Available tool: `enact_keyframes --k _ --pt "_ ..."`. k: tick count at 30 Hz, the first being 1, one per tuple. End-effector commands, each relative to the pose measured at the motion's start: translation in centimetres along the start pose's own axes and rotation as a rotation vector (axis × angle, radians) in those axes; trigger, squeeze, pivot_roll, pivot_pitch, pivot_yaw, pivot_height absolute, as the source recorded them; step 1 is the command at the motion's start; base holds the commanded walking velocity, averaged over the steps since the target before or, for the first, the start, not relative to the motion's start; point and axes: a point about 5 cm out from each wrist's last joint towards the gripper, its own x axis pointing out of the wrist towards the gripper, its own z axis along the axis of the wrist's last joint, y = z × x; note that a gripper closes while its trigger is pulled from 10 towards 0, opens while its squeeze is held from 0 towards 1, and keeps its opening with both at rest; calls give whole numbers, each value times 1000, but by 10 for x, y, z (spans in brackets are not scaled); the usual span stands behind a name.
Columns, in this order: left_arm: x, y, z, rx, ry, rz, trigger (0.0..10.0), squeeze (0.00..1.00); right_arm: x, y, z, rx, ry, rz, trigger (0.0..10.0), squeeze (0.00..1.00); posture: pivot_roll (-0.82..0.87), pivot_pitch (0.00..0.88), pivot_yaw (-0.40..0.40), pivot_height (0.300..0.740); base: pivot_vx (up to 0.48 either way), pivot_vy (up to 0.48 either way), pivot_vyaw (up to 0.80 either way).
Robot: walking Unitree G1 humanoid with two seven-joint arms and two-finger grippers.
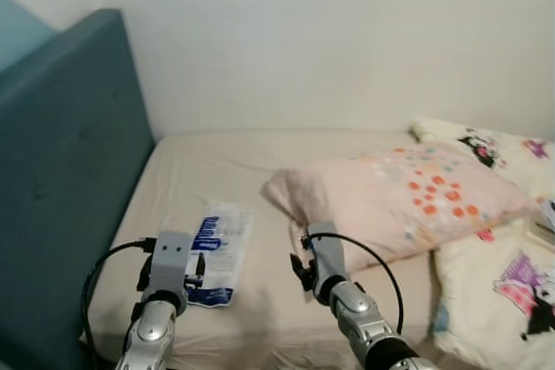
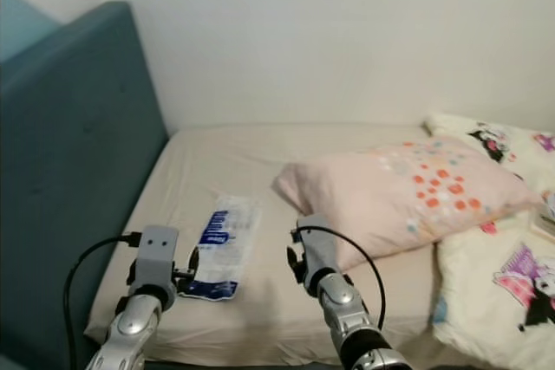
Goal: Clean up the room
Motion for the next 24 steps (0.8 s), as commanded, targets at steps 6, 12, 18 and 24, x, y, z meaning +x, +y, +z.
enact_keyframes --k 6,12,18,24 --pt "-2 -4 -6 -19 32 -41 10000 0 -1 -1 -1 4 6 -8 10000 0 2 55 -31 740 0 0 -800" --pt "-6 -3 -14 5 43 -39 10000 0 -2 -2 -3 -1 10 -8 10000 0 1 55 -32 740 0 0 -800" --pt "-8 -2 -19 6 55 -36 10000 0 -4 1 -13 -91 62 36 10000 0 0 53 -33 740 0 0 0" --pt "-12 1 -27 17 82 -10 10000 0 -10 5 -30 -127 125 63 10000 0 4 54 -35 740 0 0 0"
